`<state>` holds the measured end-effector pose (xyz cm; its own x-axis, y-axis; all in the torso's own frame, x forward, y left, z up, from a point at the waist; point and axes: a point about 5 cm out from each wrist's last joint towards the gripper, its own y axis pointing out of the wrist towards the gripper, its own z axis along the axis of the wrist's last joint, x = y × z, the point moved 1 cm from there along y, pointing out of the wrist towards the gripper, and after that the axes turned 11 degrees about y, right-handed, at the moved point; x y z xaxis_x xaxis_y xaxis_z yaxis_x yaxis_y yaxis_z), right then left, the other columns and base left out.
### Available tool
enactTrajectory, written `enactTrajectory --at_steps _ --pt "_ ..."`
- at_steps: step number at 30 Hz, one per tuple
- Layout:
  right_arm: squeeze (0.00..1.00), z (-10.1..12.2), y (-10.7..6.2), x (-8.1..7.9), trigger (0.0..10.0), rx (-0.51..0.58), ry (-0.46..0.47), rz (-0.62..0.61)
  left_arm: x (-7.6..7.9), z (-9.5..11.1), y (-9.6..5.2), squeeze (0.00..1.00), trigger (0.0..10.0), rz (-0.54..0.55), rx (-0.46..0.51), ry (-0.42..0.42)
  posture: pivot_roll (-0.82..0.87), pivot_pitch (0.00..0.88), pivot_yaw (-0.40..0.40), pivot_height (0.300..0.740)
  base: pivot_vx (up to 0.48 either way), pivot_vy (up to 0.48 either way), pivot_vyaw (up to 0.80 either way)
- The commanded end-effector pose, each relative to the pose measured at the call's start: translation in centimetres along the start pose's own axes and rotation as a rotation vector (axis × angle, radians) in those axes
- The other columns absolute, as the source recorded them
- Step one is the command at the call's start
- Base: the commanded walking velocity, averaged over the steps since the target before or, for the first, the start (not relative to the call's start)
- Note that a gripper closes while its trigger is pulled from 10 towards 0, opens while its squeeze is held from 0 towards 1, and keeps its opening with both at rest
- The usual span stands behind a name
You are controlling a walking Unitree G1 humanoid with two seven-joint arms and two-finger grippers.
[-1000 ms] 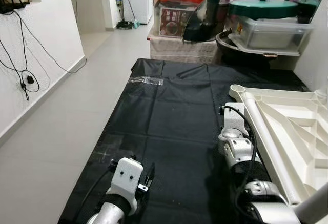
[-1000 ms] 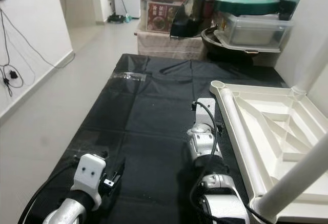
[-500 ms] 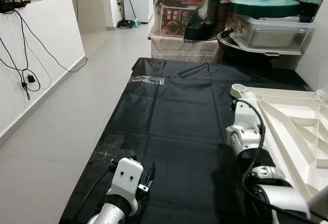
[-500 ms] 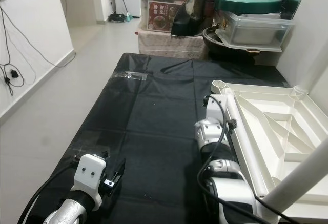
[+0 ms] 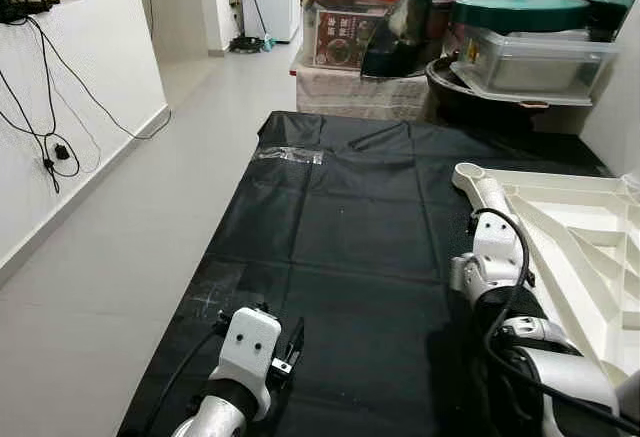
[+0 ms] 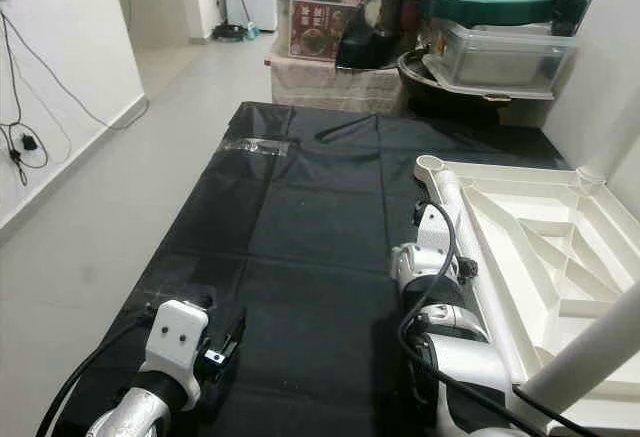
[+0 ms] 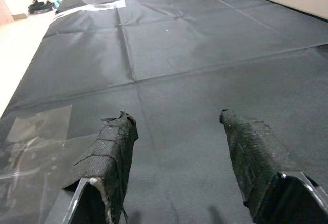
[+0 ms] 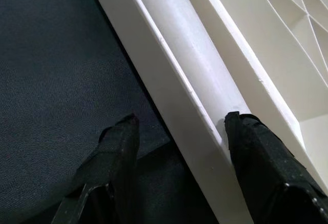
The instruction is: Building children table
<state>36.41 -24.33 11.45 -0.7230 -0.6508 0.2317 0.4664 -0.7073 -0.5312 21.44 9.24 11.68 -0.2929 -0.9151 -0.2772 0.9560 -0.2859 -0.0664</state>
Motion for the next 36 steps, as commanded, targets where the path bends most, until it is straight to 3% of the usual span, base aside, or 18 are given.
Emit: enactTrajectory --at_steps 1,4,5,6,7,8,17,22,28,29,30,35,36 --pt "0.0 -1.2 0.4 0.3 10.0 -0.092 0.002 0.002 0.0 0.1 0.0 0.0 10.0 0.0 -0.004 -0.004 0.09 0.03 -0.079 0.74 0.0 0.0 0.0" --pt "0.0 -1.8 0.3 -0.2 10.0 -0.16 -0.003 0.074 0.0 0.1 0.0 0.0 10.0 0.002 -0.004 -0.005 0.09 0.032 -0.078 0.74 0.0 0.0 0.0" --pt "0.0 -1.9 0.3 -0.3 8.2 -0.175 -0.003 0.087 -0.1 0.1 0.0 0.0 10.0 0.002 -0.004 -0.006 0.08 0.031 -0.08 0.74 0.0 0.0 0.0" --pt "0.0 -1.9 0.3 -0.3 8.2 -0.175 -0.003 0.087 -0.1 0.1 0.0 0.0 10.0 0.002 -0.004 -0.006 0.08 0.031 -0.08 0.74 0.0 0.0 0.0" --pt "0.0 -1.7 0.3 -0.4 2.3 -0.175 -0.01 0.11 -0.1 0.1 0.0 0.0 10.0 0.002 -0.004 -0.006 0.08 0.031 -0.08 0.74 0.0 0.0 0.0" --pt "0.0 -1.6 0.4 -0.3 0.0 -0.175 -0.008 0.115 -0.1 0.1 0.0 0.0 10.0 0.004 -0.001 -0.008 0.08 0.031 -0.081 0.74 0.0 0.0 0.0" --pt "0.0 -0.1 0.6 0.0 0.0 -0.15 0.001 0.143 -0.2 0.2 -0.1 0.0 10.0 0.011 0.004 -0.009 0.08 0.038 -0.084 0.74 0.0 0.0 0.0" --pt "0.0 0.9 -0.1 -1.0 0.0 -0.12 -0.05 0.261 -0.1 0.2 -0.1 0.0 10.0 0.01 0.0 -0.007 0.08 0.034 -0.085 0.74 0.0 0.0 0.0" --pt "0.0 1.0 -0.1 -1.2 0.4 -0.105 -0.073 0.294 -0.1 0.2 -0.1 0.0 10.0 0.011 0.0 -0.007 0.08 0.029 -0.087 0.74 0.0 0.0 0.0" --pt "0.0 1.2 -0.1 -1.1 10.0 -0.088 -0.073 0.292 -0.1 0.1 -0.1 0.0 10.0 0.011 0.0 -0.006 0.08 0.023 -0.089 0.74 0.0 0.0 0.0" --pt "1.0 1.9 -0.2 -1.4 10.0 -0.056 -0.059 0.325 -0.1 0.1 -0.1 0.0 10.0 0.01 -0.002 -0.005 0.09 0.019 -0.088 0.74 0.0 0.0 0.0" --pt "1.0 4.2 -0.9 -1.8 10.0 0.023 -0.025 0.387 0.0 0.0 -0.1 0.0 10.0 0.007 -0.005 -0.003 0.09 0.01 -0.087 0.74 0.0 0.0 0.0" --pt "1.0 5.6 -1.4 -1.7 10.0 0.058 -0.022 0.377 0.0 -0.1 -0.2 0.0 10.0 0.006 -0.008 -0.002 0.09 0.007 -0.087 0.74 0.0 0.0 0.0"
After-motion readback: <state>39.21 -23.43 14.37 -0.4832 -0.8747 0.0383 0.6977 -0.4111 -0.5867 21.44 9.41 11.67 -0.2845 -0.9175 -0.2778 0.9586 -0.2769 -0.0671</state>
